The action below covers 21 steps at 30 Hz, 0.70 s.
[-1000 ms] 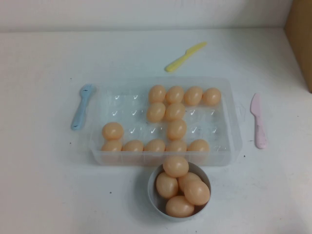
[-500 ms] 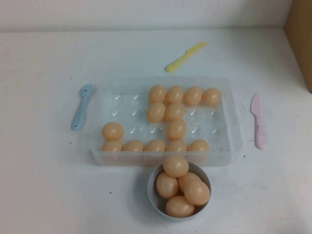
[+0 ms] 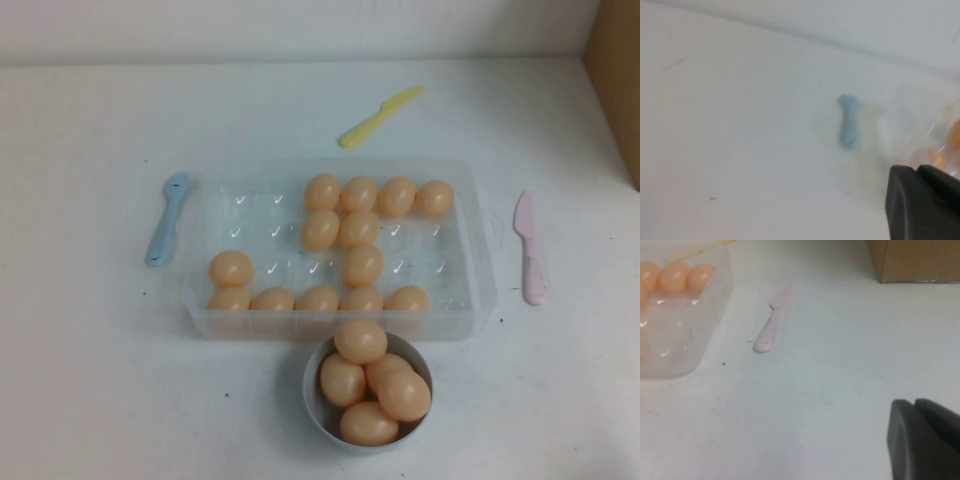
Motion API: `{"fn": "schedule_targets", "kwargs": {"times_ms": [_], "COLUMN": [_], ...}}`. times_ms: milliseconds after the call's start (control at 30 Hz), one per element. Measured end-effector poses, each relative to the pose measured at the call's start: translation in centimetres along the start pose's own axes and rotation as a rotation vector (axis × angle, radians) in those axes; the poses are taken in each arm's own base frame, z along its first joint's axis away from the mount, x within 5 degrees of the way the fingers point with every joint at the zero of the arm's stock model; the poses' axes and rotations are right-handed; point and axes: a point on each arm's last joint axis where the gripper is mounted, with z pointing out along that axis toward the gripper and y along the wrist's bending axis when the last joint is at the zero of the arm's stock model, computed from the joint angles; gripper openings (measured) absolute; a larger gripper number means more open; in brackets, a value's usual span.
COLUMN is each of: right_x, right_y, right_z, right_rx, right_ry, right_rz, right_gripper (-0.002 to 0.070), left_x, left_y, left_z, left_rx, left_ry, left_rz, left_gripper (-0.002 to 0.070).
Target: Take an egg out of the egg box
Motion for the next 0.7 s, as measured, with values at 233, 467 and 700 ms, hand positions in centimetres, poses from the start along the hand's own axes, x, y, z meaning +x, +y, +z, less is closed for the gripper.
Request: {"fn": "schedule_targets", "kwargs": {"times_ms": [233, 467, 700], "right_x": [0.0, 0.0, 0.0], "right_y": [0.0, 0.0, 0.0], "right_z": [0.0, 0.0, 0.0], "right_rx": [0.0, 0.0, 0.0], "right_ry": [0.0, 0.0, 0.0], "right_rz": [0.0, 0.0, 0.0], "right_gripper": [-0.0017, -0.0017, -0.0017], "left_x": [-1.9, -2.9, -3.9], "left_y": [-0.3, -0.2, -1.0], "left_z": [-0.2, -0.5, -0.2], "left_rx": [0.093, 0.116, 0.079], "left_ry": [-0.195, -0.312, -0.143], "left_rz": [-0.539, -0.553, -0.451], "left_gripper": [-0.0005, -0.0005, -0.0005]}}
